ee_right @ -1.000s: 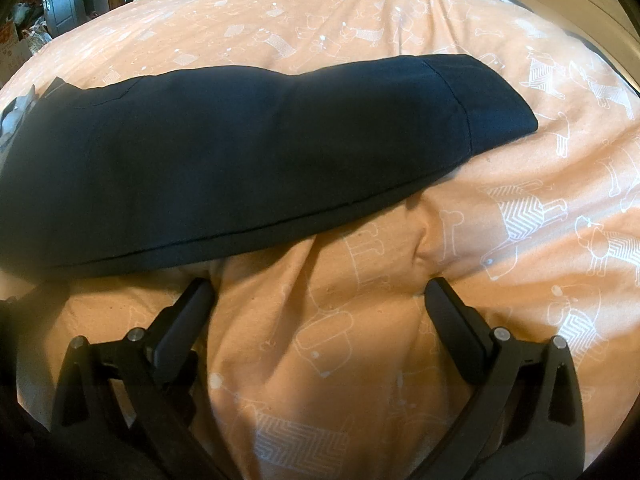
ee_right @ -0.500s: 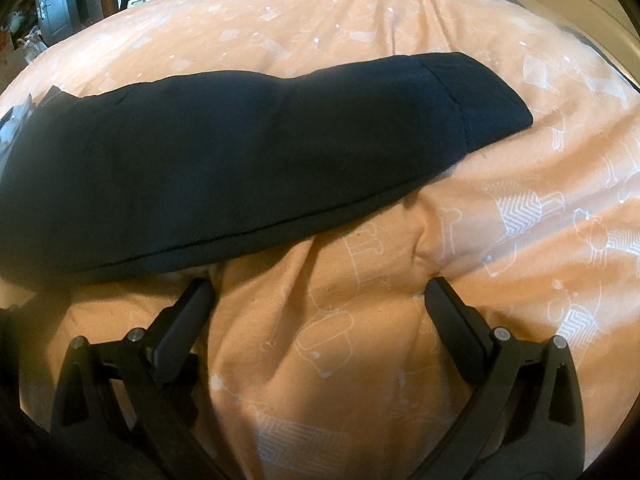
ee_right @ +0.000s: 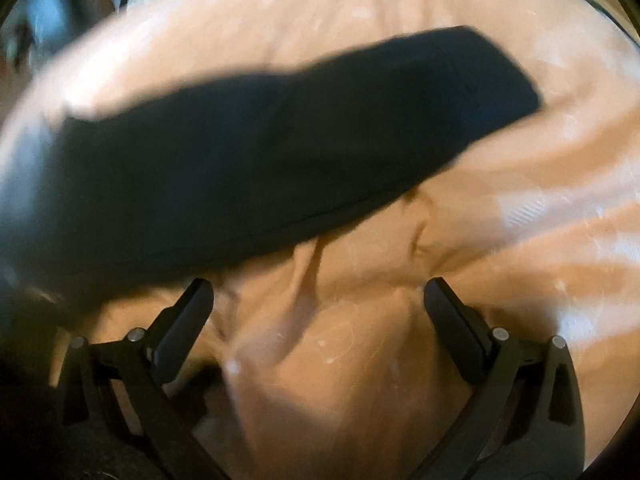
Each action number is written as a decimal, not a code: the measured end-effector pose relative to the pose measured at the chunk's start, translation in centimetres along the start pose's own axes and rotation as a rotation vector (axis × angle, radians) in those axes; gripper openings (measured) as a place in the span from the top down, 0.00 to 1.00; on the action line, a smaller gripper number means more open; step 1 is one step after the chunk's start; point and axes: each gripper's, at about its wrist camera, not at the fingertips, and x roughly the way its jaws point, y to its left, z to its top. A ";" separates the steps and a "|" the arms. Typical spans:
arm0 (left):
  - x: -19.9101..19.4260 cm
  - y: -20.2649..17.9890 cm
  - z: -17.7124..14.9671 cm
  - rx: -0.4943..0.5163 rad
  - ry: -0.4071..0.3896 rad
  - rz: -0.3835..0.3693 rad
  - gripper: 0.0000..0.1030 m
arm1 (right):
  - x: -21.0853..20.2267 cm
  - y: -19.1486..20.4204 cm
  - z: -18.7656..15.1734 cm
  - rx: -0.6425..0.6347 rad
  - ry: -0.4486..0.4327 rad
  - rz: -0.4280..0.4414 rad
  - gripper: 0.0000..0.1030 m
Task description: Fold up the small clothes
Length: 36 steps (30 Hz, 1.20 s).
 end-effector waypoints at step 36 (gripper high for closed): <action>-39.5 33.5 -22.3 -0.240 -0.408 0.017 0.00 | -17.0 27.8 -16.0 -0.168 -0.332 0.534 0.00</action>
